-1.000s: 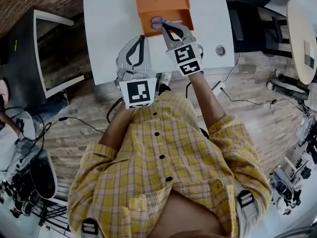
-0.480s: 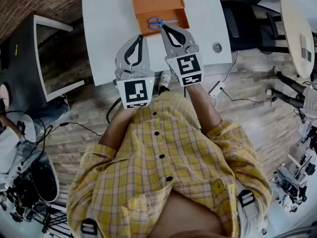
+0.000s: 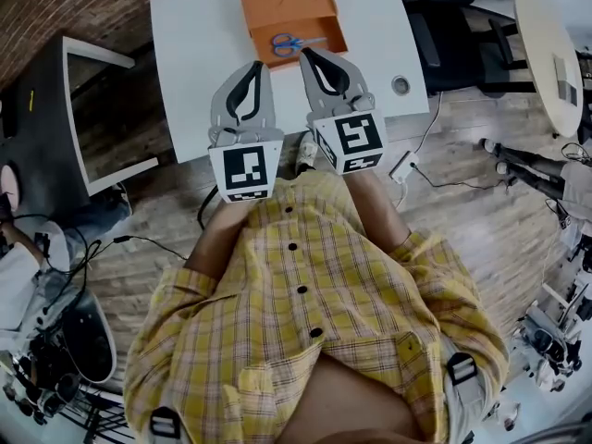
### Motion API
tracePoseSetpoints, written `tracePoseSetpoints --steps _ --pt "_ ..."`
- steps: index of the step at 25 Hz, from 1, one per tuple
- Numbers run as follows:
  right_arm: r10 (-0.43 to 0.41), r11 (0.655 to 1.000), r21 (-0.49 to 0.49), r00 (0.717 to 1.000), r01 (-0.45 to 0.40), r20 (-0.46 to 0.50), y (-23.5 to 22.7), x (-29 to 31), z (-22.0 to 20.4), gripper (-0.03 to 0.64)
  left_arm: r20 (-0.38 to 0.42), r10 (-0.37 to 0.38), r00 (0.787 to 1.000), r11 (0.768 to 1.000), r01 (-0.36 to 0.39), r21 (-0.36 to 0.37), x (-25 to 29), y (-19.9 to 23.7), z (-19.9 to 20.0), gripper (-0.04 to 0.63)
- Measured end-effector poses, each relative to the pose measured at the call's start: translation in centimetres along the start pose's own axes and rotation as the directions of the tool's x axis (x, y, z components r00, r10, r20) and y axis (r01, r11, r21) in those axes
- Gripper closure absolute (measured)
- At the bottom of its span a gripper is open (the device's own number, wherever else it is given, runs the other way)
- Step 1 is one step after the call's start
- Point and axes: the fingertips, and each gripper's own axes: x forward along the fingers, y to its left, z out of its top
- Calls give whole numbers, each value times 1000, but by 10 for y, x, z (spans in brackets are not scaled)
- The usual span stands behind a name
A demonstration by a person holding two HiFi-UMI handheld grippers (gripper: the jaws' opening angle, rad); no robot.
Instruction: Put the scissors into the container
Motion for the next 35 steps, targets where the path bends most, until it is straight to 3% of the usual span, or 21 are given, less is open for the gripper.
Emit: tracePoseSetpoints --steps 14,35 --pt "-26 1000 -13 996 27 86 16 -25 26 612 35 -14 999 1000 14 6 -11 -3 12 598" --pt "-48 998 36 992 44 116 7 -22 31 612 40 -1 999 1000 1 6 -6 7 14 598"
